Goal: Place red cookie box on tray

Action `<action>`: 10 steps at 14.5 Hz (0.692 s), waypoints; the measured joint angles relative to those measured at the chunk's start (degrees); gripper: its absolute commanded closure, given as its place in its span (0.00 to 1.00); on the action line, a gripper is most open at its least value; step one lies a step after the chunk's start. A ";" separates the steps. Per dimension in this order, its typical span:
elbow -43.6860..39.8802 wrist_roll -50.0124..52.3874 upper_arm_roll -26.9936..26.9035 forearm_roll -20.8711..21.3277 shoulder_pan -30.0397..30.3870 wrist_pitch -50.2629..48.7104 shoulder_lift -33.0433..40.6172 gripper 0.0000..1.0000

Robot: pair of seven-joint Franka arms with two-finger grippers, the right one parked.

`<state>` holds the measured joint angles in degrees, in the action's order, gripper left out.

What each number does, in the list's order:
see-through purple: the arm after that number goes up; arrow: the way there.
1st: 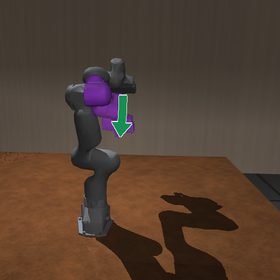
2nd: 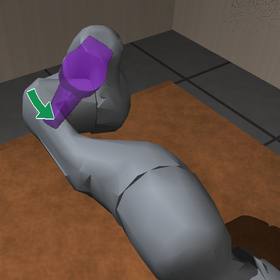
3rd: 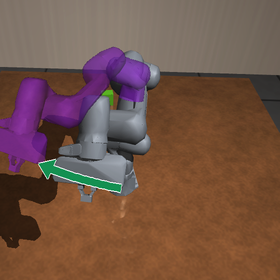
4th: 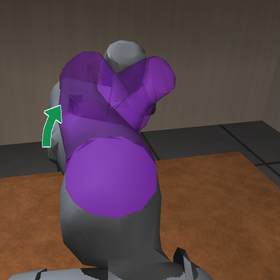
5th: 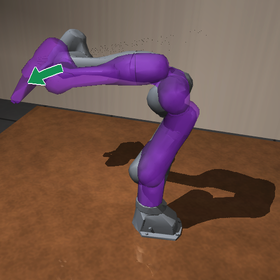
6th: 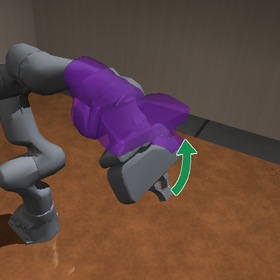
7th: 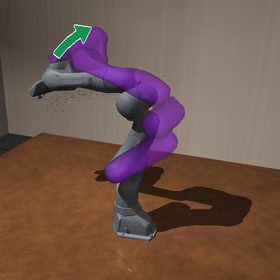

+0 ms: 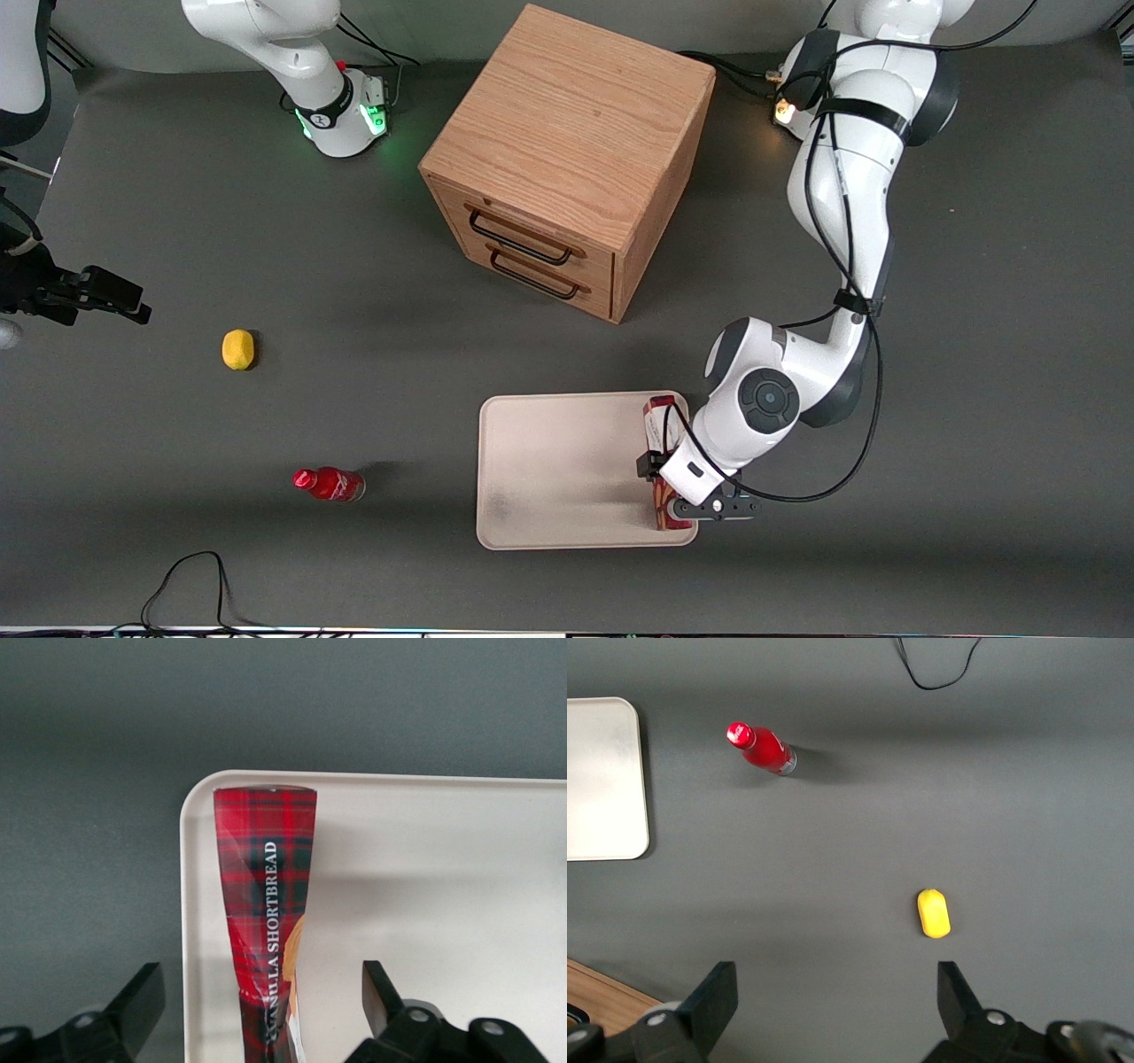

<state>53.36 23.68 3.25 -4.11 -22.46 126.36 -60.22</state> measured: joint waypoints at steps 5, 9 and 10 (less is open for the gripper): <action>-0.61 -0.61 -0.24 0.89 0.51 -7.31 3.26 0.00; 6.05 -5.62 -0.54 0.92 3.03 -16.26 14.24 0.00; 9.95 -7.49 -0.61 0.90 4.15 -16.86 18.13 0.00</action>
<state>63.31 16.19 2.64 -3.21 -18.32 109.50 -42.09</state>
